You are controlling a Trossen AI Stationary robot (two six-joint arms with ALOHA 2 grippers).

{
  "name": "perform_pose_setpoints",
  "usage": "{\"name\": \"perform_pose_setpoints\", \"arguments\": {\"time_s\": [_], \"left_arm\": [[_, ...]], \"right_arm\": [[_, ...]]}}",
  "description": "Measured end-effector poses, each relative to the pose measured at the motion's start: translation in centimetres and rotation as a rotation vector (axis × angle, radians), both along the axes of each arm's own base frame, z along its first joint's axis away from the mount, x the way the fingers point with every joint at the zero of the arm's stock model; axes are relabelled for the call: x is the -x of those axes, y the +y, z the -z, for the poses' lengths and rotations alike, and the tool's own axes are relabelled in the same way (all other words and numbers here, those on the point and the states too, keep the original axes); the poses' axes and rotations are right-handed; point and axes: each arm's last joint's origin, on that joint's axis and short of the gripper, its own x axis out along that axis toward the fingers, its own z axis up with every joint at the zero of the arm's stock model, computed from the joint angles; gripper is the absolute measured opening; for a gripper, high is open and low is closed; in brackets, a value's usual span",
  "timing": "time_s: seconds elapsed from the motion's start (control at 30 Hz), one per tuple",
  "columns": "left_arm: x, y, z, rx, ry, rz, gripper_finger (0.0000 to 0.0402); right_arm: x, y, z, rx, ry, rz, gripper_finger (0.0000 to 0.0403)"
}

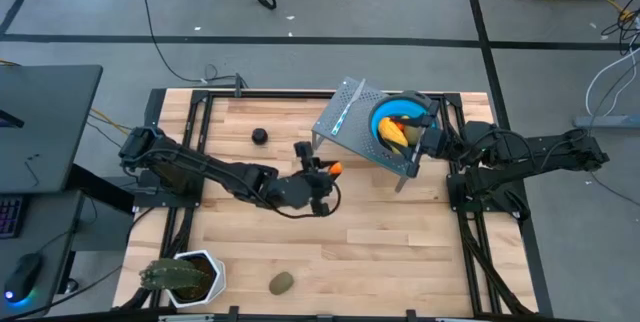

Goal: Pick & Place Fruit
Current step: Put the yellow peach in the blue strainer bowl on the shelf

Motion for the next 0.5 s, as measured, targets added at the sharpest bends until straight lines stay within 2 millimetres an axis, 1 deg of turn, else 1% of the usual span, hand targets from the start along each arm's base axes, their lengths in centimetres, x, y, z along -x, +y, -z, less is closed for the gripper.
{"name": "perform_pose_setpoints", "arguments": {"time_s": [0.13,0.2,0.37,0.5], "left_arm": [[-0.9,1.6,-1.2,-0.13,-0.027,0.018,0.0135],[-1.2,2.5,-1.7,-0.172,-0.039,0.059,0.0138],[-2.0,4.9,-2.5,-0.158,-0.119,0.19,0.0138],[-2.3,6.6,-2.8,-0.135,-0.156,0.192,0.0138]], "right_arm": [[0.0,0.1,0.0,0.0,0.0,-0.018,0.0233],[0.0,0.1,0.0,0.001,0.001,-0.018,0.0233],[0.0,0.0,0.0,0.007,0.002,-0.017,0.0233],[0.0,0.0,0.0,0.006,0.002,0.013,0.0233]]}}
